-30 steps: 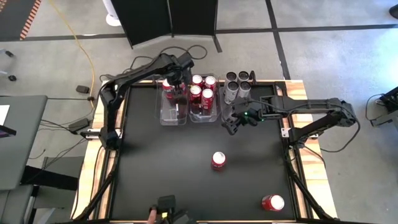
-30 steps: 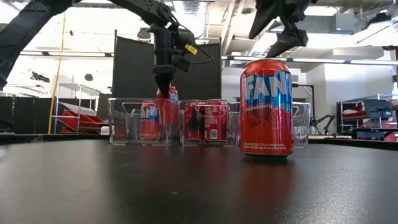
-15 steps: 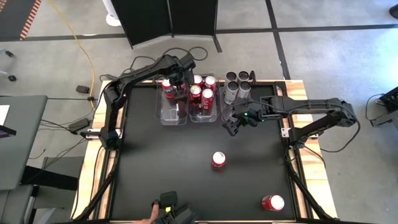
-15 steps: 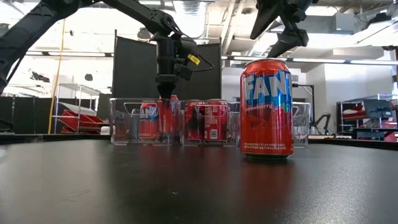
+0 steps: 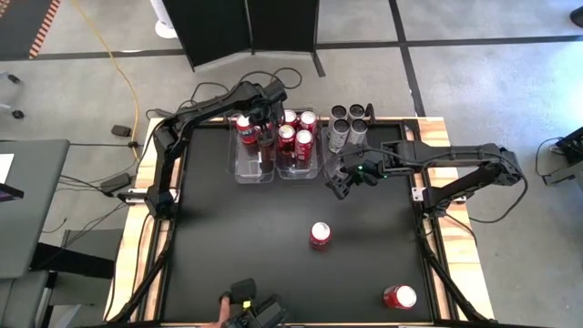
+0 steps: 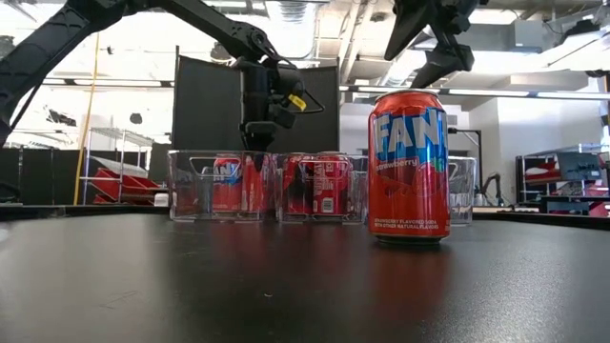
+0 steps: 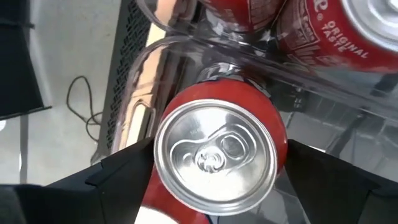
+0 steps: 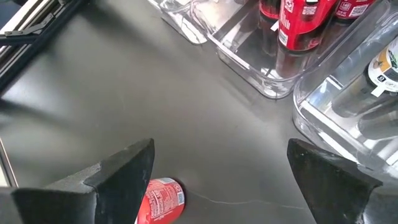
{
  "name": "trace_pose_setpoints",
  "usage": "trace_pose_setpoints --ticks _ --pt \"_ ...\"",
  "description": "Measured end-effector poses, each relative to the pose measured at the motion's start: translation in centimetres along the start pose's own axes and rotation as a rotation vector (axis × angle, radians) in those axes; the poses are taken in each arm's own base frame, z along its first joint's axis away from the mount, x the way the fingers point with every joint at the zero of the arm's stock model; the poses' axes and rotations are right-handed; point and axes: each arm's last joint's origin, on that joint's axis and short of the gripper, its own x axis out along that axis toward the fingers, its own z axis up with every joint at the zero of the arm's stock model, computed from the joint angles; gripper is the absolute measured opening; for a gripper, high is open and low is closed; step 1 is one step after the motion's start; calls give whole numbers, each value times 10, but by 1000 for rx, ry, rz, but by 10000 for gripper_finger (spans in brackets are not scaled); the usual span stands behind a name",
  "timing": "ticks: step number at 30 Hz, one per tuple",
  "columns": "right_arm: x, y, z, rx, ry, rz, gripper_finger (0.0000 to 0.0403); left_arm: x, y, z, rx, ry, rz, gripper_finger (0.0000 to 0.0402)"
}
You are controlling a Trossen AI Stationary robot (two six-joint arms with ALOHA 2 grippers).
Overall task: Sort soda cans
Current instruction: Put the top left red soda can into the left transparent bin, then put the top red soda can into the left transparent bin
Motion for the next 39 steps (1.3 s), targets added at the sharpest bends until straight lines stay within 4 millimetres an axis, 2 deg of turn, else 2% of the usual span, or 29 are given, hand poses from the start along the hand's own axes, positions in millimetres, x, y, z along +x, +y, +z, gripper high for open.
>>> trace_pose_setpoints --ticks 4,7,12,15,20,23,27,32,39 --pt "0 1 -1 6 3 1 383 -12 3 -1 -11 21 -4 347" --pt "-1 3 -3 -9 10 6 383 -30 6 -1 -18 14 0 347" --pt "-3 11 -14 -130 45 19 383 -74 2 0 -10 -85 13 347" --pt "-5 20 -23 -240 80 76 383 -105 -4 0 -9 -219 -61 347" --pt "-9 31 -36 -288 157 167 383 -156 -28 -4 50 -494 -310 348" --pt "-11 34 -41 -296 171 174 383 -174 -54 -3 143 -560 -379 348" --pt "-12 31 -45 -295 216 135 383 -183 -99 -1 350 -582 -408 348" --pt "-16 31 -59 -361 292 114 383 -176 -151 5 511 -632 -438 348" --pt "-22 25 -75 -389 416 27 383 -159 -182 12 532 -711 -572 348"
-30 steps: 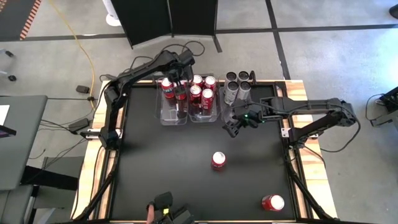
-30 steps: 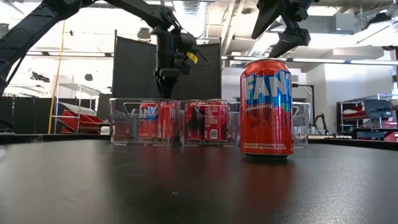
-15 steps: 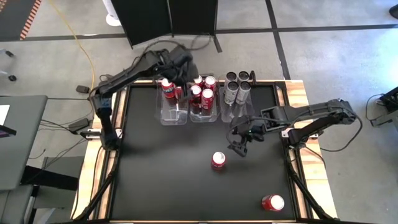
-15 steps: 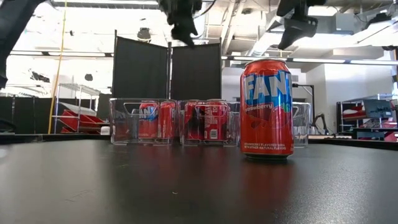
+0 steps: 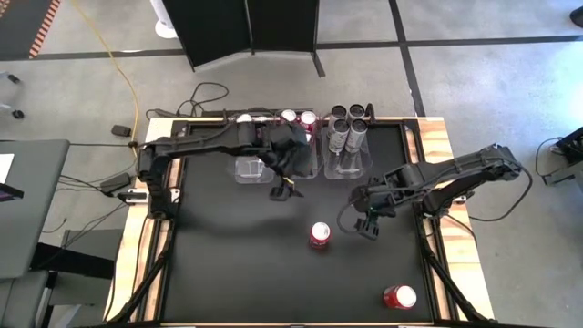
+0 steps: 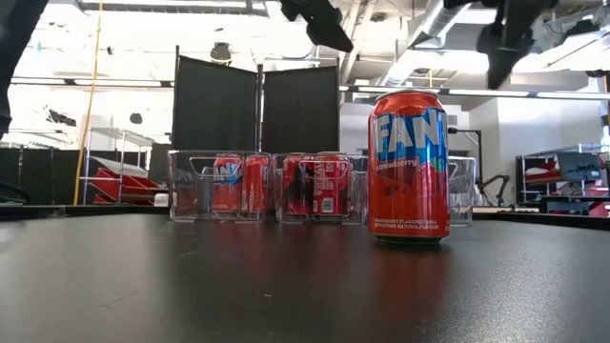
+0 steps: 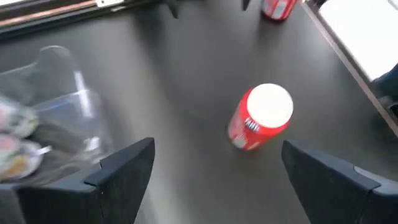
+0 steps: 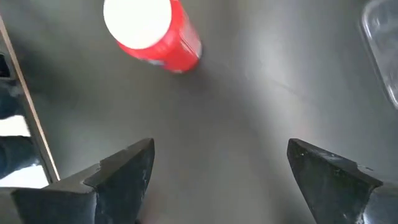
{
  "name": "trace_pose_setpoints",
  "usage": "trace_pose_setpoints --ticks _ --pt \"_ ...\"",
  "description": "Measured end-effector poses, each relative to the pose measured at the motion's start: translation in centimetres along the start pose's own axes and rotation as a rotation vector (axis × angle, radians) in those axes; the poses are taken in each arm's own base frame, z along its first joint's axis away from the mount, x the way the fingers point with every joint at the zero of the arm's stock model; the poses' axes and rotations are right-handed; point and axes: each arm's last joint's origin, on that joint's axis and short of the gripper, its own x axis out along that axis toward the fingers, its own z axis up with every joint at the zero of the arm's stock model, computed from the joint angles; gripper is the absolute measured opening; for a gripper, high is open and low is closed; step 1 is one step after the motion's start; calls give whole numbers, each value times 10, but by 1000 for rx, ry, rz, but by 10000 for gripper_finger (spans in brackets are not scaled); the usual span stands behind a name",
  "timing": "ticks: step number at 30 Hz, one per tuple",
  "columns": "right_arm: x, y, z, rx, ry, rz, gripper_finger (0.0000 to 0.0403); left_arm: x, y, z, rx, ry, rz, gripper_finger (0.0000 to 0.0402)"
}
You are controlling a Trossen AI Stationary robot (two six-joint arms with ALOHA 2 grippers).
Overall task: Sort soda cans
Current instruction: Put the top red soda can into the left transparent bin
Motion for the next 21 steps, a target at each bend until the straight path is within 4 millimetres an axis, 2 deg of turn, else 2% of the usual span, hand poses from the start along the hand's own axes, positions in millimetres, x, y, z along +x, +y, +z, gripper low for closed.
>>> trace_pose_setpoints --ticks 5,15,21 --pt "-1 1 -6 18 31 -15 383 28 -8 -6 -5 -71 -63 348" --pt "-18 -10 -16 129 6 -39 383 77 -44 -20 90 -162 -107 348" --pt "-30 -13 -21 248 -94 -57 383 91 -53 -25 89 -232 -105 348"
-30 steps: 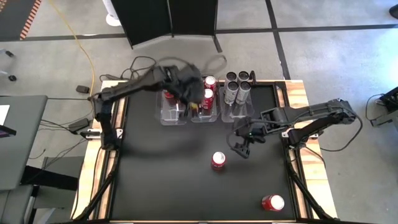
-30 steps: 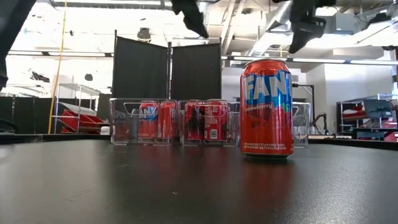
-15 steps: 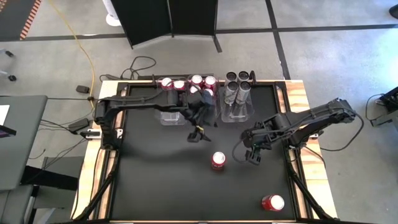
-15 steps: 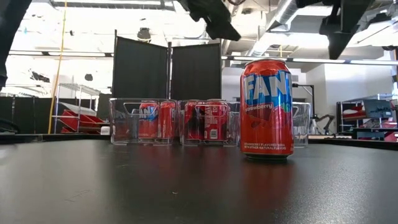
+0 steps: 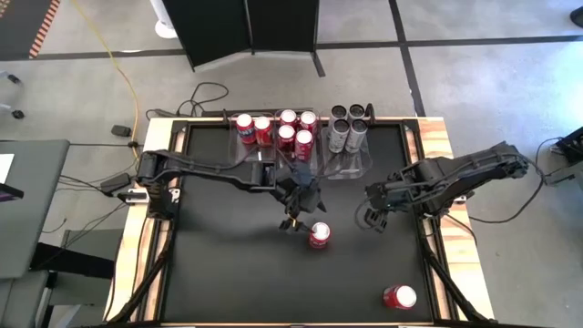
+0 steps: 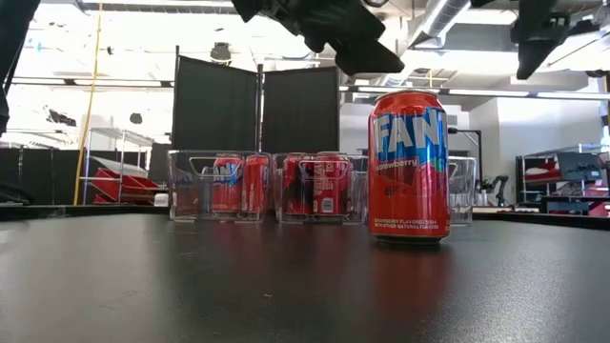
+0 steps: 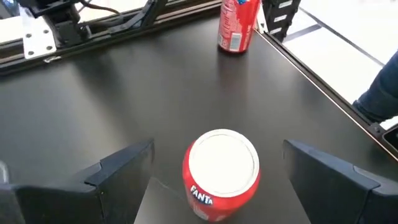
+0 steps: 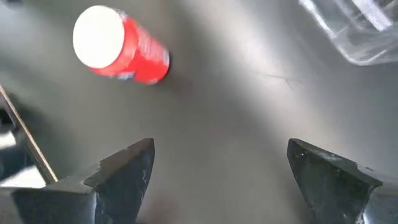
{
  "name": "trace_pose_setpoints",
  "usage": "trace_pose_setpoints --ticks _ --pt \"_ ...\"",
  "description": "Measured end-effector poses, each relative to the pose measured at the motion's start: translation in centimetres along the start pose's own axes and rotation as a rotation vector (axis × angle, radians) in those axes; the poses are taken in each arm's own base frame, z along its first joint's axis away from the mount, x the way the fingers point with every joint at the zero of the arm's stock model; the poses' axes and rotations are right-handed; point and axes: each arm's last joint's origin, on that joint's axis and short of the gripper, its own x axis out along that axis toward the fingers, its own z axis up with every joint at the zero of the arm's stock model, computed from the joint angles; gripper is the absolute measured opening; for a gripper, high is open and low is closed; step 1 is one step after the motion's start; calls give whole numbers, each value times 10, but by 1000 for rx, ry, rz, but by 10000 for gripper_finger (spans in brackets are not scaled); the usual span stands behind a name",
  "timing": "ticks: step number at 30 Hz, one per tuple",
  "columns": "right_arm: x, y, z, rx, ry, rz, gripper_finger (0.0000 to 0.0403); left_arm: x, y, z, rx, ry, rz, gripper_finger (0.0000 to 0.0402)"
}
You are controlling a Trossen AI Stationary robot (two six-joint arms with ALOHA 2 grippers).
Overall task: Sort soda cans
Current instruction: Put the top red soda can into the left transparent bin
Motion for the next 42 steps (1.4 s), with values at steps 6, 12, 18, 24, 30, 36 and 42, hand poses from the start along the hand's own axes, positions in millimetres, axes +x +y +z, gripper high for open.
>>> trace_pose_setpoints --ticks 6,12,18,24,30,36,42 --pt "-2 1 2 57 -35 16 383 25 -6 -18 3 -12 -17 348" --pt "-2 3 2 105 -42 32 383 47 -4 -31 -7 0 -23 348" --pt "-2 5 -1 109 -35 40 383 52 -1 -37 -7 27 2 348" --pt "-2 5 -2 103 -33 35 383 51 1 -38 -35 39 26 316" --pt "-2 4 0 111 -43 26 383 52 3 -41 -57 52 21 278" --pt "-2 4 0 115 -52 19 383 44 8 -35 -108 53 41 266" --pt "-2 3 1 116 -82 -2 383 13 24 -19 -129 131 99 262"
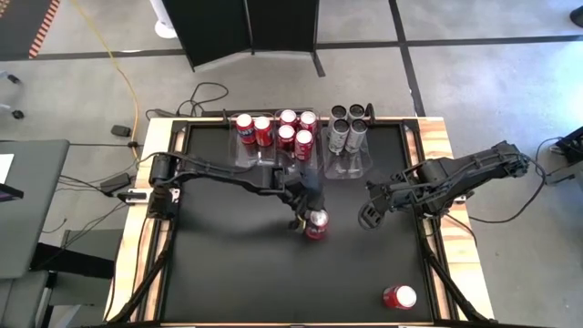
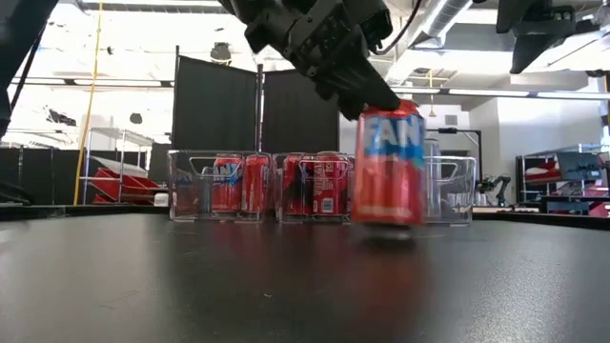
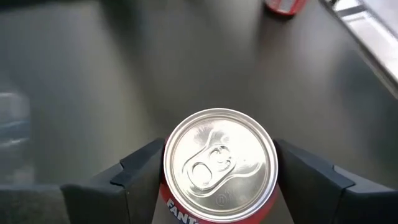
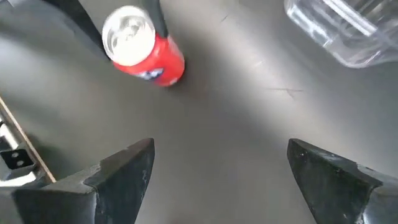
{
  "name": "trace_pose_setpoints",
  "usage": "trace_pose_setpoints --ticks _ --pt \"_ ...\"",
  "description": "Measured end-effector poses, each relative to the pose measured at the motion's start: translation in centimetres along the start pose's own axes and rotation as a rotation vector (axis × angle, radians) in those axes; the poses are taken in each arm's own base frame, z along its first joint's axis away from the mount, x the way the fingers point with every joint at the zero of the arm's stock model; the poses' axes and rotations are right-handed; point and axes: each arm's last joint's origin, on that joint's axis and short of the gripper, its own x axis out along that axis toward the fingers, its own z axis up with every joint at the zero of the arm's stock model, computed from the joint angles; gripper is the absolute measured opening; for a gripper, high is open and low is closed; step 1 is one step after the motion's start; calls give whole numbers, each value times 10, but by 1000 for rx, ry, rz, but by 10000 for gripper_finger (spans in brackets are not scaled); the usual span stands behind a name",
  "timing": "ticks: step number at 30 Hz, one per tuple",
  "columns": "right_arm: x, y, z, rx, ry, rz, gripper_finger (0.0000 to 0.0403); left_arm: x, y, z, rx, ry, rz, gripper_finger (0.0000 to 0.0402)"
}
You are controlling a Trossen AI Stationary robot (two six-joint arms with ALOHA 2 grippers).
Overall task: Sort soda cans
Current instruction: Put the top red soda can into the left transparent bin
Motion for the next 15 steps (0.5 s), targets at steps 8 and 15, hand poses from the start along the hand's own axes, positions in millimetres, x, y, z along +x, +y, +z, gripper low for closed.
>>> trace_pose_setpoints --ticks 8,15 --pt "0 -1 1 -8 -46 -28 383 -47 16 14 -8 97 59 258" --pt "0 -2 3 -16 -95 -60 383 -123 32 37 -33 117 234 255"
